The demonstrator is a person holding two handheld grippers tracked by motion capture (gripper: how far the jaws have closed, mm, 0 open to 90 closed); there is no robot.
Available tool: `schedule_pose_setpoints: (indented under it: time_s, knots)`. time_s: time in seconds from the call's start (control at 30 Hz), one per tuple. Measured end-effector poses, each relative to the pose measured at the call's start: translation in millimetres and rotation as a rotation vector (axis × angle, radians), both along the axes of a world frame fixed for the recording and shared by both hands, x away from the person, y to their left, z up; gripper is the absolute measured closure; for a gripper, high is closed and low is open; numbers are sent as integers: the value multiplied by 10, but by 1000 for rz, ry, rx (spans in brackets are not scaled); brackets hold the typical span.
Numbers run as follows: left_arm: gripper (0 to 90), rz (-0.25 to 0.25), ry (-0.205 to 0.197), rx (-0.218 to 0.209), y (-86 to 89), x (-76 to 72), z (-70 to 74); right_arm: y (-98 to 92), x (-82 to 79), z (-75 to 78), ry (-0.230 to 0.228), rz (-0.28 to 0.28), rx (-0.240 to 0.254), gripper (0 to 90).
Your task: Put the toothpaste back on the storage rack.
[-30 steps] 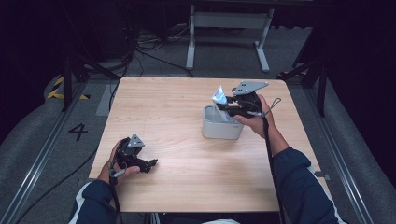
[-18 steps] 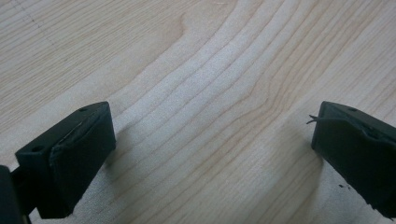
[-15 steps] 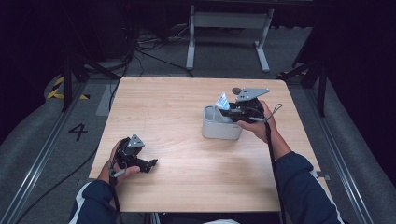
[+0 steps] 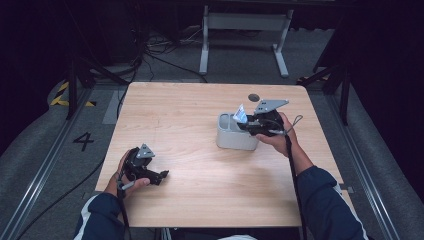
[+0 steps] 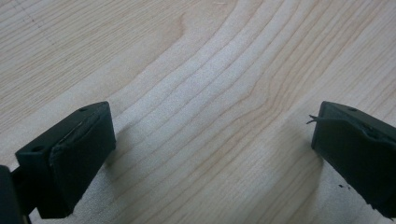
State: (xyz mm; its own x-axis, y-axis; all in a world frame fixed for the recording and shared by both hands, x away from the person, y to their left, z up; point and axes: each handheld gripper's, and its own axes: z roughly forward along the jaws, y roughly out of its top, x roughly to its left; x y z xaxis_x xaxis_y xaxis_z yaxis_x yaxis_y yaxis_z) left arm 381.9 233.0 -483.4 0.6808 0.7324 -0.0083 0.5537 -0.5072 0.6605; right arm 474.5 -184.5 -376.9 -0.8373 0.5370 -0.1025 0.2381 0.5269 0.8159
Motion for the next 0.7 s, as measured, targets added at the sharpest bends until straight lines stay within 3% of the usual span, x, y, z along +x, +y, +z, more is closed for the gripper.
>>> schedule_pose_setpoints:
  time_s: [0.3, 0.53, 0.57, 0.7]
  knots:
    - [1, 0, 0, 0, 0, 0, 0, 41, -32, -7, -5, 13, -14, 617]
    - [0, 0, 1, 0, 0, 0, 0, 54, -52, 2, 0, 23, 2, 608]
    - [0, 0, 1, -1, -1, 0, 0, 47, -45, -7, -3, 4, -19, 559]
    - [1, 2, 1, -1, 0, -2, 0, -1, -43, 2, 2, 5, 13, 609]
